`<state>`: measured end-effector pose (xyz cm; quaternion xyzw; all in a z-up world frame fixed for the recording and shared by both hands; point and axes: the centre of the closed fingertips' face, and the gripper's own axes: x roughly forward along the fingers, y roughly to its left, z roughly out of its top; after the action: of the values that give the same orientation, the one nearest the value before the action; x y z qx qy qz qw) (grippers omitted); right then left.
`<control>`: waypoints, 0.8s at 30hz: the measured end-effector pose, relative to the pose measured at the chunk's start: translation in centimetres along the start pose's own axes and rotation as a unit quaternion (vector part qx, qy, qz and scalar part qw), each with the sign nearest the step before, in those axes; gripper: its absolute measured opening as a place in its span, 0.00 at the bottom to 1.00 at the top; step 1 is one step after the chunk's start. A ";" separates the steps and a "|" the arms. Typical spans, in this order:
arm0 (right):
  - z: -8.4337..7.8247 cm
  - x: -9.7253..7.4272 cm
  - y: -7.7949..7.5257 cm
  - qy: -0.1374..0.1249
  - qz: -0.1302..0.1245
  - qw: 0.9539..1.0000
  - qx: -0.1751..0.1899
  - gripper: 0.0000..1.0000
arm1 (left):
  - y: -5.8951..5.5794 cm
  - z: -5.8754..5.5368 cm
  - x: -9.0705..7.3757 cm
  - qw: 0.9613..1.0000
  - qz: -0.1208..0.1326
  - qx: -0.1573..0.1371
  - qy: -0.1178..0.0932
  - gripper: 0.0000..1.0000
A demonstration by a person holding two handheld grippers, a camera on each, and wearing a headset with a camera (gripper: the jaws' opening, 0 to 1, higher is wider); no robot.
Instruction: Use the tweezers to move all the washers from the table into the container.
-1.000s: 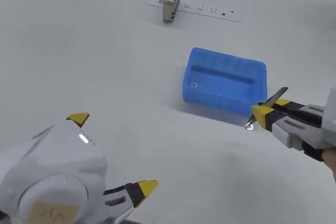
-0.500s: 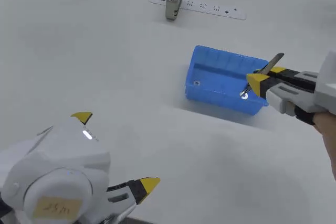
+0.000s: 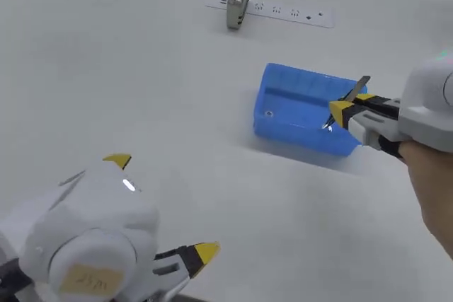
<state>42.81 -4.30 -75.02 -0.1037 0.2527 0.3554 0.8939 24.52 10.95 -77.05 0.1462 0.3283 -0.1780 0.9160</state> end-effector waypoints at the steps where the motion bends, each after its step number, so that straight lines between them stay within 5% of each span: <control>1: -0.2 0.1 0.1 0.002 0.001 1.000 0.001 0.04 | -0.1 0.0 0.0 1.000 -0.001 0.003 0.001 0.91; 17: -2.2 1.0 0.2 0.027 0.002 1.000 0.013 0.05 | -0.2 0.7 -0.3 1.000 -0.003 0.008 -0.009 0.87; 22: -0.3 -0.7 0.5 0.005 0.001 1.000 0.015 0.04 | 0.0 3.1 -0.8 0.999 -0.006 0.013 -0.041 0.81; 24: 0.6 -1.5 0.6 -0.005 0.000 1.000 -0.001 0.04 | 0.1 5.6 -0.8 0.998 -0.012 0.025 -0.062 0.80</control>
<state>41.67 -4.54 -73.72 -0.1025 0.2478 0.3560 0.8952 27.06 9.04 -72.37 0.1537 0.2678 -0.2060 0.9286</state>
